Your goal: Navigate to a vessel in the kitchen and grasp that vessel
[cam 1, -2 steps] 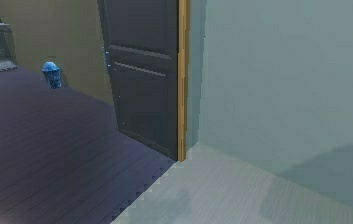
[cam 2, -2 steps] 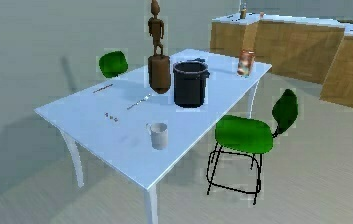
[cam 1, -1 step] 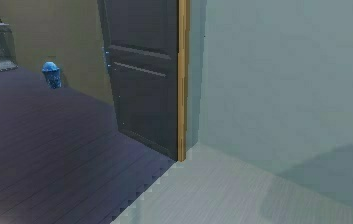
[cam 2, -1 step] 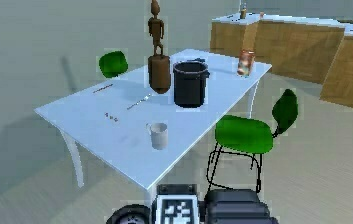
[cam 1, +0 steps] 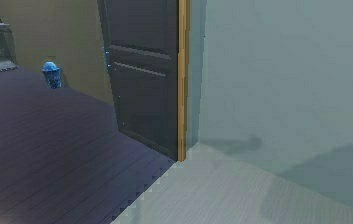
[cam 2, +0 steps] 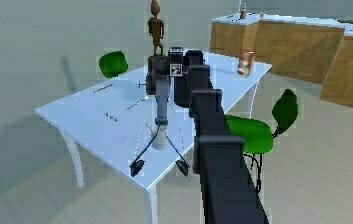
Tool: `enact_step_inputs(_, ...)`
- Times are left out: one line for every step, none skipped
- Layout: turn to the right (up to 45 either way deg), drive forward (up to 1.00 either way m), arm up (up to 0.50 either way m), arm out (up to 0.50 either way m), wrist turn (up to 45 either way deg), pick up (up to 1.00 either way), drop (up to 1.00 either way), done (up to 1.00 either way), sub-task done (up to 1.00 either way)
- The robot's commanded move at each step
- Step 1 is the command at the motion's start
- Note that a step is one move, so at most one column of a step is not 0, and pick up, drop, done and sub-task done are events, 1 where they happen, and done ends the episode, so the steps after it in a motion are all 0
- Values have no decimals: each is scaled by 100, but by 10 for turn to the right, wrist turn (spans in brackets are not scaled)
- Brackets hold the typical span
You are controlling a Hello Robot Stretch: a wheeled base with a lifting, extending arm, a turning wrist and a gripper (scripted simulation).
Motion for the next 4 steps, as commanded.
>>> enact_step_inputs(0, 0, 0, 0, 450, 0, 0, 0, 0)
enact_step_inputs(0, 0, 0, 0, 450, 0, 0, 0, 0)
enact_step_inputs(0, 0, 0, 0, 450, 0, 0, 0, 0)
enact_step_inputs(0, 0, 0, 0, 330, 0, 0, 0, 0)
